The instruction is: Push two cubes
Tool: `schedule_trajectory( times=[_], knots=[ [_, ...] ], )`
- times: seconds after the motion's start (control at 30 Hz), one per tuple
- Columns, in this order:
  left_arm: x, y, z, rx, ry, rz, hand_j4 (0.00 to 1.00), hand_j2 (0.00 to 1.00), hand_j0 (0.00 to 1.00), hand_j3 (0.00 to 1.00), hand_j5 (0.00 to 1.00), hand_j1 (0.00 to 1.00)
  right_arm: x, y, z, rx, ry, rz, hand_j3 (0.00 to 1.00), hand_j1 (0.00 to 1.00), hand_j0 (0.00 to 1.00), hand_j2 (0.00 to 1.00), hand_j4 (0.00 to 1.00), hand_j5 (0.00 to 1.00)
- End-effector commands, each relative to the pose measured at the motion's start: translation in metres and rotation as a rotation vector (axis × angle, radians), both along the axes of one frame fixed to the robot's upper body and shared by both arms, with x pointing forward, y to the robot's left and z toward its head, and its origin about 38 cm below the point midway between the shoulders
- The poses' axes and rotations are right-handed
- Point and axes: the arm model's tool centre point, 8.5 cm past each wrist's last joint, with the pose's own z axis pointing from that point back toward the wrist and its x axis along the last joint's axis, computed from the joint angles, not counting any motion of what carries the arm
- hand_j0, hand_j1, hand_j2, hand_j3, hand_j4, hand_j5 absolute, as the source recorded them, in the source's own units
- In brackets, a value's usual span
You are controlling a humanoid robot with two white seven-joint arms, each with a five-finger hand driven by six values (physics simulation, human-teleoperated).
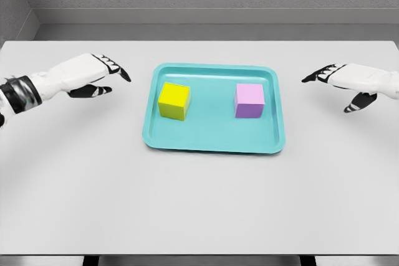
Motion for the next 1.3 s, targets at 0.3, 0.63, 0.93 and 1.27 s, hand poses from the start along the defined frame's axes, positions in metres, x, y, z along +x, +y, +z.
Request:
schedule_trajectory(
  times=[0.3,0.63,0.93,1.27],
  knots=[
    [0.008,-0.010,-0.001,-0.021,0.004,-0.001,0.53,0.53,0.53,0.53,0.53,0.53,0.003,-0.009,0.007,0.005,-0.018,-0.028,1.00,1.00,1.00,1.00,1.00,1.00],
    [0.013,-0.036,-0.027,-0.041,0.049,-0.010,0.54,0.54,0.54,0.54,0.54,0.54,0.010,0.014,-0.006,-0.028,-0.005,0.019,0.79,0.79,0.79,0.79,0.79,0.79],
    [0.014,-0.040,-0.026,-0.050,0.047,-0.016,0.54,0.54,0.54,0.54,0.54,0.54,0.013,0.030,-0.012,-0.075,0.048,0.062,0.37,0.37,0.37,0.37,0.37,0.37],
    [0.014,-0.042,-0.023,-0.058,0.036,-0.020,0.54,0.54,0.54,0.54,0.54,0.54,0.018,0.041,-0.006,-0.129,0.075,0.096,0.18,0.18,0.18,0.18,0.18,0.18]
  ],
)
